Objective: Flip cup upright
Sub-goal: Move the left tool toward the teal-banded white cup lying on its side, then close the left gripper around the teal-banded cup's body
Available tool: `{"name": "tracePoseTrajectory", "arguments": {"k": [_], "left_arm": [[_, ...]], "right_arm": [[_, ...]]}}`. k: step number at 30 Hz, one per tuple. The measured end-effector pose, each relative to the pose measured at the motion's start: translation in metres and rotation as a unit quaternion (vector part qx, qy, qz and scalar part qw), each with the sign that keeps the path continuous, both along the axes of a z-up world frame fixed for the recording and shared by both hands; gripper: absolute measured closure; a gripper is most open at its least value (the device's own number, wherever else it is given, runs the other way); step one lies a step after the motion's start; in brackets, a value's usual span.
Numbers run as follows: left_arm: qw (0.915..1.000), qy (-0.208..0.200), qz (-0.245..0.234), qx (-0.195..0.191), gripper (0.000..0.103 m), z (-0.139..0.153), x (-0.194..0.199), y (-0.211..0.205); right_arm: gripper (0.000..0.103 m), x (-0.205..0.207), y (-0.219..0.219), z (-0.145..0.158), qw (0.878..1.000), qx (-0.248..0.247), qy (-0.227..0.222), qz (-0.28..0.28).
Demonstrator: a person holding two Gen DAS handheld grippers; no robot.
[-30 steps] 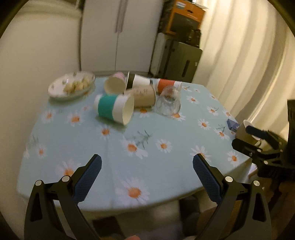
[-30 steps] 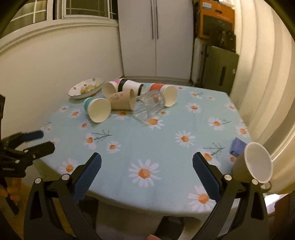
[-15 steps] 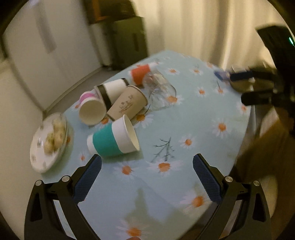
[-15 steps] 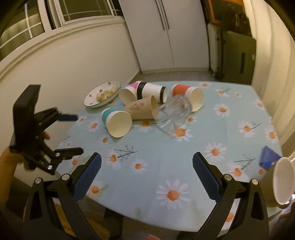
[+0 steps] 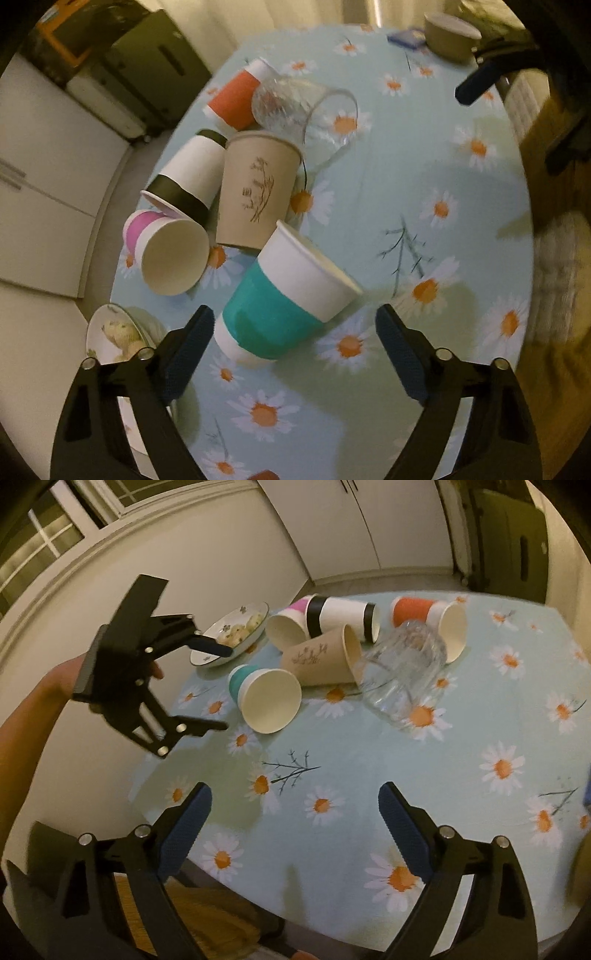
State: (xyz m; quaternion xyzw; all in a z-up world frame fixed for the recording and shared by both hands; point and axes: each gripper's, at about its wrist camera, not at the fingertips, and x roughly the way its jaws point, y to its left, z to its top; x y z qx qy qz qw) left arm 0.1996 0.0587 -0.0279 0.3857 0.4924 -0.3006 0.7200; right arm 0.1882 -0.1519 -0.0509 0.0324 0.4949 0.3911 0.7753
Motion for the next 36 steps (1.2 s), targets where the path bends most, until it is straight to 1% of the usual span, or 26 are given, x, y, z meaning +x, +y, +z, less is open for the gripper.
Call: {"name": "tracePoseTrajectory", "arguments": {"k": [4, 6, 8, 13, 15, 16, 18, 19, 22, 25, 30, 34, 36], "left_arm": [[0.9992, 0.018, -0.028, 0.022, 0.02, -0.006, 0.008, 0.002], [0.9978, 0.028, -0.048, 0.038, 0.02, -0.008, 0.011, 0.003], [0.9966, 0.032, -0.06, 0.045, 0.02, -0.008, 0.013, 0.003], [0.9928, 0.031, -0.096, 0.065, 0.02, -0.015, 0.019, -0.005], [0.9902, 0.036, -0.113, 0.073, 0.021, -0.021, 0.019, -0.01], [0.9892, 0.038, -0.118, 0.078, 0.022, -0.023, 0.019, -0.012], [0.9871, 0.045, -0.128, 0.084, 0.031, -0.028, 0.02, -0.013], [0.986, 0.046, -0.132, 0.091, 0.032, -0.032, 0.021, -0.014], [0.9861, 0.048, -0.129, 0.092, 0.035, -0.034, 0.029, -0.015], [0.9864, 0.053, -0.129, 0.087, 0.035, -0.032, 0.03, -0.017], [0.9851, 0.051, -0.135, 0.094, 0.036, -0.03, 0.027, -0.018], [0.9872, 0.049, -0.127, 0.084, 0.036, -0.024, 0.022, -0.019], [0.9889, 0.051, -0.119, 0.072, 0.036, -0.016, 0.019, -0.02]], "right_arm": [[0.012, 0.009, 0.001, -0.008, 0.999, 0.015, 0.032, 0.008], [0.012, 0.011, 0.0, -0.01, 0.999, 0.018, 0.041, 0.011], [0.012, 0.016, 0.0, -0.014, 0.999, 0.017, 0.049, 0.01], [0.012, 0.018, -0.001, -0.014, 0.999, 0.012, 0.052, 0.011], [0.012, 0.019, 0.0, -0.014, 0.999, 0.013, 0.05, 0.012], [0.012, 0.019, 0.0, -0.014, 0.999, 0.013, 0.051, 0.012], [0.012, 0.022, -0.001, -0.015, 0.998, 0.011, 0.052, 0.011], [0.012, 0.023, -0.002, -0.016, 0.998, 0.011, 0.054, 0.011], [0.012, 0.025, -0.003, -0.017, 0.998, 0.01, 0.054, 0.009], [0.012, 0.023, -0.005, -0.017, 0.998, 0.012, 0.054, 0.006], [0.012, 0.022, -0.005, -0.016, 0.998, 0.016, 0.054, 0.005], [0.012, 0.022, -0.007, -0.014, 0.998, 0.024, 0.054, 0.006], [0.012, 0.022, -0.01, -0.012, 0.998, 0.032, 0.057, 0.005]]}}
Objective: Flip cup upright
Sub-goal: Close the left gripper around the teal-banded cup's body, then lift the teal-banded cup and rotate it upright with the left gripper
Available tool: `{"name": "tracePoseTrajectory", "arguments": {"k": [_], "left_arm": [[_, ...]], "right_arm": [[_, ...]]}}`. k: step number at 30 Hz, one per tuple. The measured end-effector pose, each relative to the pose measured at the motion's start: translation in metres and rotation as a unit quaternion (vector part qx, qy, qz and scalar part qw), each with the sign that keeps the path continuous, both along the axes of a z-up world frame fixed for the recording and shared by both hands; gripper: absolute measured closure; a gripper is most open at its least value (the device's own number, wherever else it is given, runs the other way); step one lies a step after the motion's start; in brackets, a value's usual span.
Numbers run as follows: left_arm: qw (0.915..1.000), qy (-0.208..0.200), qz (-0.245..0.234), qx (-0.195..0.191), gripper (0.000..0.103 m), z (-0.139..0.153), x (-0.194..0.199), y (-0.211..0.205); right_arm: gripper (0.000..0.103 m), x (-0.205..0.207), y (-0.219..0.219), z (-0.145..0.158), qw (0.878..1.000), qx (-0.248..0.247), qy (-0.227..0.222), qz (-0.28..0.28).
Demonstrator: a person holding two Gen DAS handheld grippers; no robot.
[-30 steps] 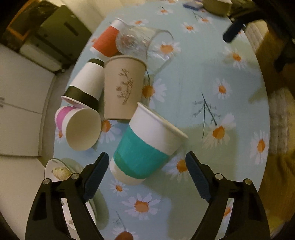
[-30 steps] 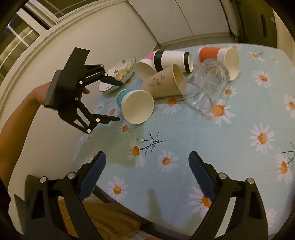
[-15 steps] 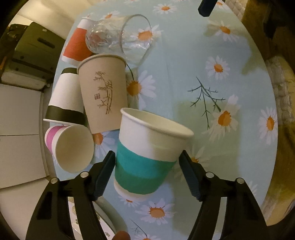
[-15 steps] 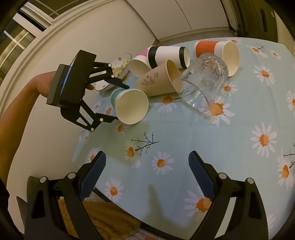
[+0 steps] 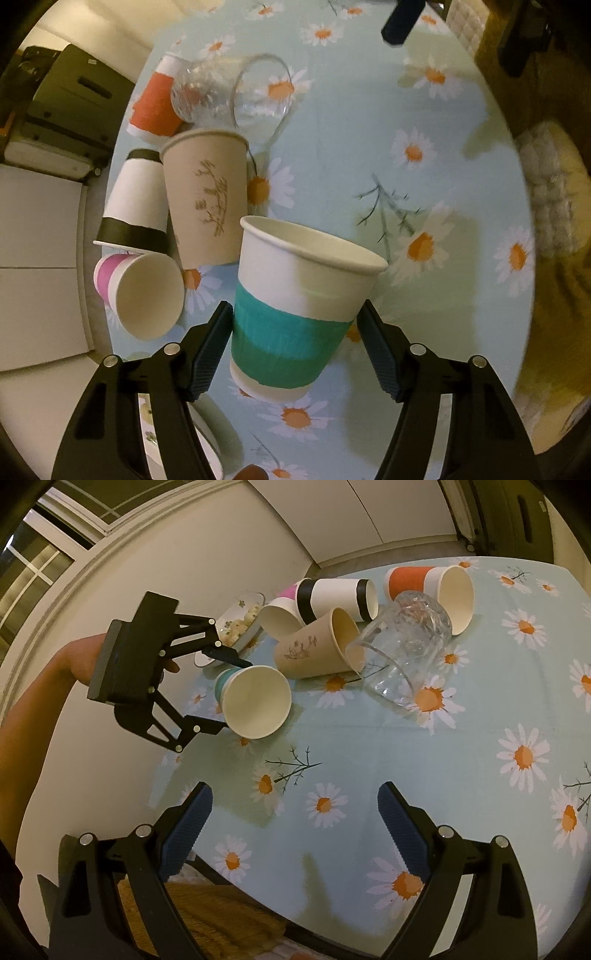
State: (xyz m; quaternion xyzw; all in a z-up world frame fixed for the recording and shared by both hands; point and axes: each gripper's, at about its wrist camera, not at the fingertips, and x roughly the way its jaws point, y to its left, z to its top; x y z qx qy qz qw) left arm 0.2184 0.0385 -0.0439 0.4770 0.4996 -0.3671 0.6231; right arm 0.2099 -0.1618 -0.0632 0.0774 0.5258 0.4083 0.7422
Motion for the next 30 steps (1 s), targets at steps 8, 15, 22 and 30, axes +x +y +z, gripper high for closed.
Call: {"name": "tracePoseTrajectory", "arguments": {"k": [8, 15, 22, 30], "left_arm": [[0.9791, 0.044, 0.152, -0.127, 0.036, 0.035, 0.006, -0.011], [0.9236, 0.081, 0.304, -0.219, 0.036, 0.038, -0.024, -0.025], [0.819, 0.113, 0.49, -0.276, 0.036, 0.02, -0.031, -0.024], [0.7009, 0.125, 0.615, -0.34, 0.036, 0.0, -0.046, -0.042]], "right_arm": [[0.012, -0.001, -0.024, 0.018, 0.999, 0.034, -0.005, -0.017], [0.012, -0.005, -0.055, 0.031, 0.997, 0.071, 0.001, -0.033], [0.012, -0.003, -0.081, 0.032, 0.994, 0.096, 0.026, -0.051], [0.012, -0.006, -0.095, 0.028, 0.993, 0.099, 0.042, -0.056]]}}
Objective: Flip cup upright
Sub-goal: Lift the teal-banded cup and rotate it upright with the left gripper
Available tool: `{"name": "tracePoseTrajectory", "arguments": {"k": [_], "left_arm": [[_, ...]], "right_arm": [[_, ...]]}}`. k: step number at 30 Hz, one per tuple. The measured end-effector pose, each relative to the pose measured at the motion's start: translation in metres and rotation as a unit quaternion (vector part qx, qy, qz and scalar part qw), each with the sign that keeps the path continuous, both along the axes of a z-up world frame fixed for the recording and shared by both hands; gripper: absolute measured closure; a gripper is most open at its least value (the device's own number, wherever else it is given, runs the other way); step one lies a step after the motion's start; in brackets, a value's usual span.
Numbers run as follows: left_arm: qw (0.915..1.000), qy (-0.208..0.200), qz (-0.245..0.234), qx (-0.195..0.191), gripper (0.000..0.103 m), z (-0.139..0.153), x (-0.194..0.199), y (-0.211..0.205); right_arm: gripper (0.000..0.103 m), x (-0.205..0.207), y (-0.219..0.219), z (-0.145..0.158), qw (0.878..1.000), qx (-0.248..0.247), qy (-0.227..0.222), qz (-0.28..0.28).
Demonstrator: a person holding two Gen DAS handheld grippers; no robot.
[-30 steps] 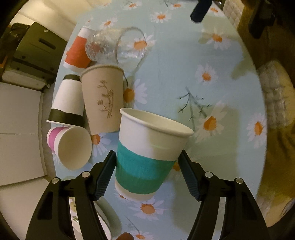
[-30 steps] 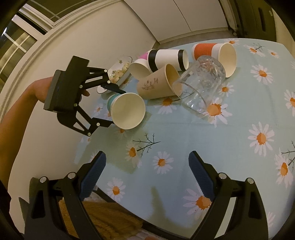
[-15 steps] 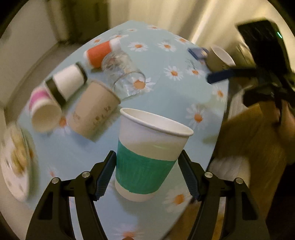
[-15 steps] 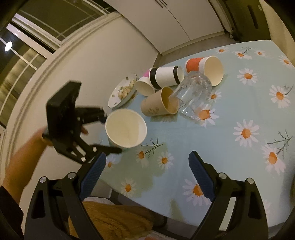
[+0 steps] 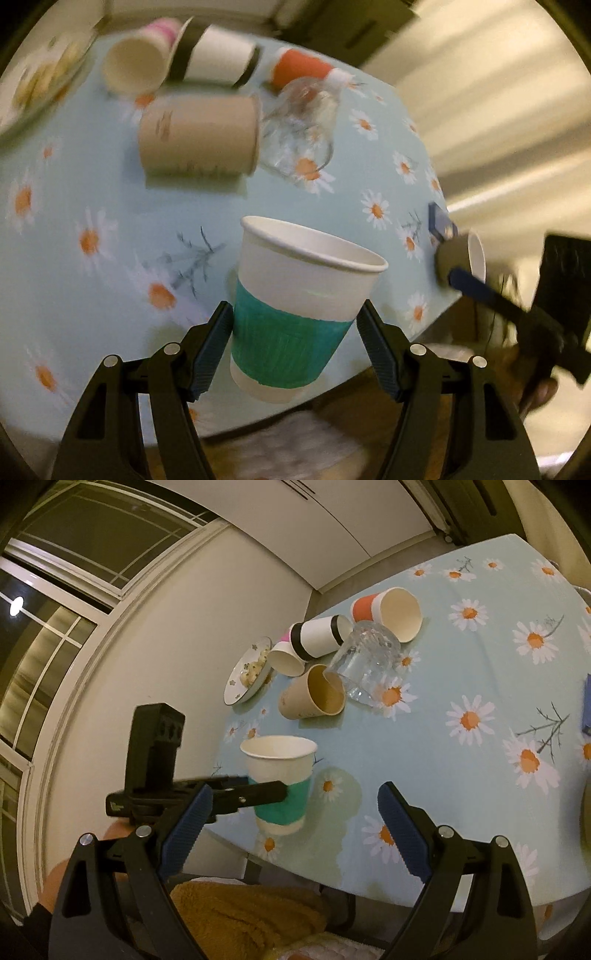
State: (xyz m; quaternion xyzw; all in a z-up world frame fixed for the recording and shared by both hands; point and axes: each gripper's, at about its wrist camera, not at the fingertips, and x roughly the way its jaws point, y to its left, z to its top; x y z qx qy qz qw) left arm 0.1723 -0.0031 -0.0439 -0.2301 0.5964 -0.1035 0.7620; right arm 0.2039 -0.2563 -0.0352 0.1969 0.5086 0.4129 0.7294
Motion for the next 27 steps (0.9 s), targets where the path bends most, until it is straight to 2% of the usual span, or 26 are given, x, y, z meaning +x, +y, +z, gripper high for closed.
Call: {"name": "tracePoseTrajectory", "arguments": {"k": [5, 9, 16, 18, 27], "left_arm": [[0.9976, 0.027, 0.062, -0.016, 0.036, -0.018, -0.005, -0.007], [0.9958, 0.031, 0.086, -0.01, 0.034, -0.021, -0.003, -0.01], [0.9941, 0.047, 0.098, 0.004, 0.033, -0.029, 0.001, -0.016], [0.9942, 0.047, 0.096, 0.01, 0.024, -0.031, 0.002, -0.018], [0.9949, 0.04, 0.092, 0.008, 0.024, -0.024, 0.0, -0.015]], "right_arm": [[0.012, 0.003, -0.007, -0.005, 1.0, 0.003, 0.013, -0.009], [0.012, 0.003, -0.008, -0.008, 1.0, 0.001, 0.02, -0.008], [0.012, 0.002, -0.008, -0.008, 1.0, -0.001, 0.023, -0.01], [0.012, 0.003, -0.008, -0.008, 1.0, -0.002, 0.024, -0.011], [0.012, 0.003, -0.004, -0.011, 1.0, -0.009, 0.027, -0.009]]}}
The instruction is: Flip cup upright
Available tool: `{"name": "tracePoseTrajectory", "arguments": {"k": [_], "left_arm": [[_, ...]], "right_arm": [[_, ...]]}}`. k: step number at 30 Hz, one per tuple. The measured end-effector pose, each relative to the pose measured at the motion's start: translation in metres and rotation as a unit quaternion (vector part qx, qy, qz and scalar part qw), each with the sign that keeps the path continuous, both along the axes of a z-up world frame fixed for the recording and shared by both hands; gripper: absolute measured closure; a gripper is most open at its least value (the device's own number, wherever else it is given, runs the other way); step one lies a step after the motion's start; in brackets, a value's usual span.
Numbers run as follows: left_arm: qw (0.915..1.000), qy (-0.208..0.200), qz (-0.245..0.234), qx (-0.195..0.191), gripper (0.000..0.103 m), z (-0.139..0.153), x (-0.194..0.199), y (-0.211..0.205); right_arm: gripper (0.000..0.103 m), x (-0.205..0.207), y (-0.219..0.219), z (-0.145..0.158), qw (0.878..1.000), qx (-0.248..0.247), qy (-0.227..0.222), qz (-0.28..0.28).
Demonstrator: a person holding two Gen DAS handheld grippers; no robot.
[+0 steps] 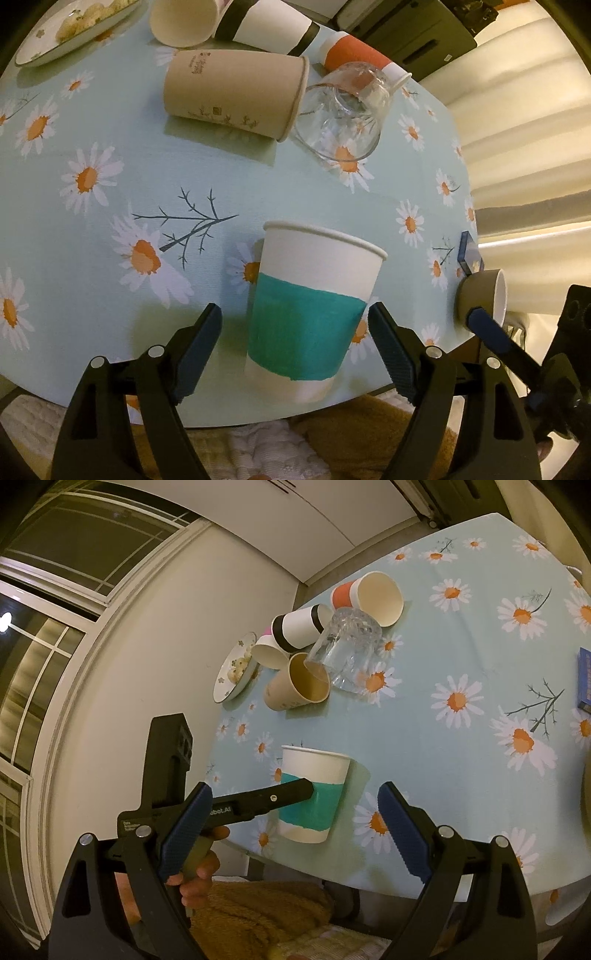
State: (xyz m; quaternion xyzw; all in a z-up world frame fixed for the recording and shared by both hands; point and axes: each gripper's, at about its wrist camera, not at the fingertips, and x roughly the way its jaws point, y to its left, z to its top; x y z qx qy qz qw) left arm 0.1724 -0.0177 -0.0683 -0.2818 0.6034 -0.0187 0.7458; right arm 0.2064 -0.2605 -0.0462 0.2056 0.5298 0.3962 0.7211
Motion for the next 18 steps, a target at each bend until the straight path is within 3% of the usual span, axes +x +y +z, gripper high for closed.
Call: {"name": "tracePoseTrajectory", "arguments": {"k": [11, 15, 18], "left_arm": [[0.9992, -0.032, 0.002, -0.024, 0.024, 0.016, -0.017, 0.021], [0.9978, -0.059, 0.011, -0.027, 0.024, 0.022, -0.037, 0.036], [0.9959, -0.08, 0.026, -0.032, 0.024, 0.022, -0.057, 0.05]], "right_arm": [[0.012, 0.0, 0.021, -0.014, 0.999, -0.029, 0.015, 0.011], [0.012, 0.002, 0.041, -0.031, 0.997, -0.066, 0.037, 0.021], [0.019, 0.005, 0.056, -0.043, 0.994, -0.097, 0.049, 0.027]]}}
